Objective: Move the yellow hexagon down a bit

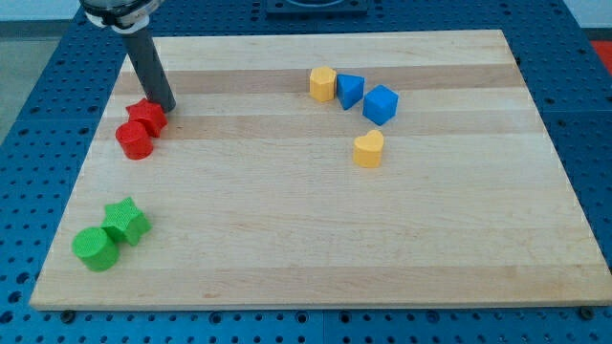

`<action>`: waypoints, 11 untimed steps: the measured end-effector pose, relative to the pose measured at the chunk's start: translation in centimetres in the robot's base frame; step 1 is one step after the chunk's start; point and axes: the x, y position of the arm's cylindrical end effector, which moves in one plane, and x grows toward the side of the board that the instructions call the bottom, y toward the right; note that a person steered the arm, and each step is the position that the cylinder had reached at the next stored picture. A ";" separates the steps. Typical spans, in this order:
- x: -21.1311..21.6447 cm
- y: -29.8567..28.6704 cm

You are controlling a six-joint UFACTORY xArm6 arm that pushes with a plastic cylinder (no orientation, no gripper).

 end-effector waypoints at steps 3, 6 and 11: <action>-2.2 4.0; -8.6 17.8; -6.2 25.2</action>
